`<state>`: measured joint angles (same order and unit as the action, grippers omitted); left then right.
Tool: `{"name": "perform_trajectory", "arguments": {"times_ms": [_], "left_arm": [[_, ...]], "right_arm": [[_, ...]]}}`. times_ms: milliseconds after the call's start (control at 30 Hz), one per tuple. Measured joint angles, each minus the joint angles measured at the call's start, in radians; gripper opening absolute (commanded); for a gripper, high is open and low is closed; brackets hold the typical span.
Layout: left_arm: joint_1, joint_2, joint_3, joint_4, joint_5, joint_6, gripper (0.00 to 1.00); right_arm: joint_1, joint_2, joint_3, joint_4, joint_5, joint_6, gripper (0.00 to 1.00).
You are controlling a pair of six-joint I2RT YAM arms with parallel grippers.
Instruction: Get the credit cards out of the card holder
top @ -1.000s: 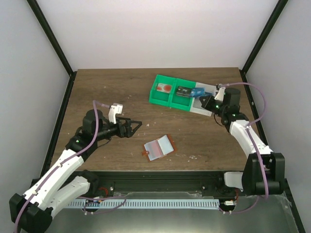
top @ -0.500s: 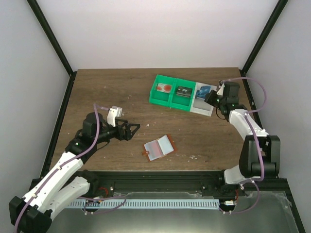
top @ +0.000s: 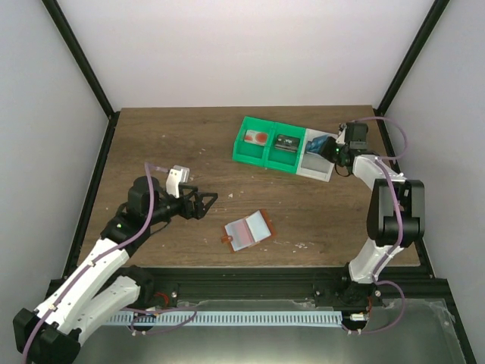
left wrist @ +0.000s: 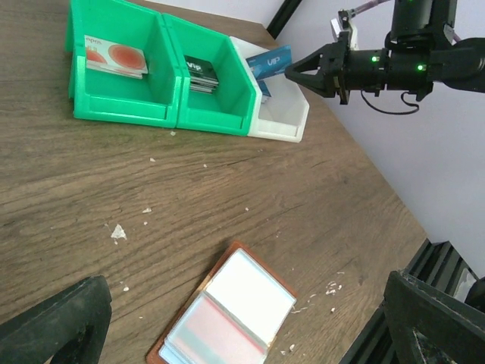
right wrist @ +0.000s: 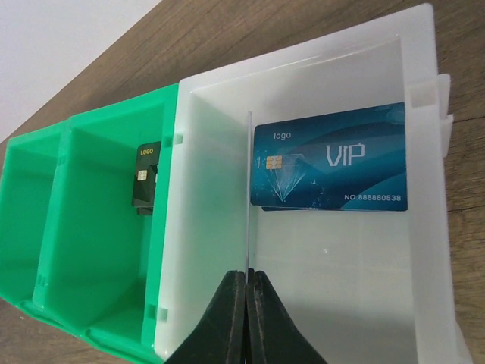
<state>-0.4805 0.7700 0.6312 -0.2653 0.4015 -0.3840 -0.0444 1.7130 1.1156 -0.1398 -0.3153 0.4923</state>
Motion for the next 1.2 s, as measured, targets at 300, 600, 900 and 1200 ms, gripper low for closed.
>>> {"name": "perform_trajectory", "arguments": {"times_ms": [300, 600, 900, 1200], "left_arm": [[0.0, -0.003, 0.0, 0.0, -0.015, 0.0, 1.0], [0.0, -0.005, -0.005, -0.002, -0.024, 0.003, 1.0], [0.0, -0.005, -0.006, -0.003, -0.035, 0.003, 1.0], [0.0, -0.005, -0.006, -0.003, -0.039, 0.004, 1.0]], "right_arm": [[-0.004, 0.107, 0.084, -0.006, -0.052, 0.018, 0.0], [-0.01, 0.171, 0.13, -0.018, -0.08, 0.021, 0.01], [-0.017, 0.194, 0.154, -0.047, -0.078, 0.025, 0.03], [-0.018, 0.208, 0.172, -0.055, -0.063, 0.027, 0.13]]}}
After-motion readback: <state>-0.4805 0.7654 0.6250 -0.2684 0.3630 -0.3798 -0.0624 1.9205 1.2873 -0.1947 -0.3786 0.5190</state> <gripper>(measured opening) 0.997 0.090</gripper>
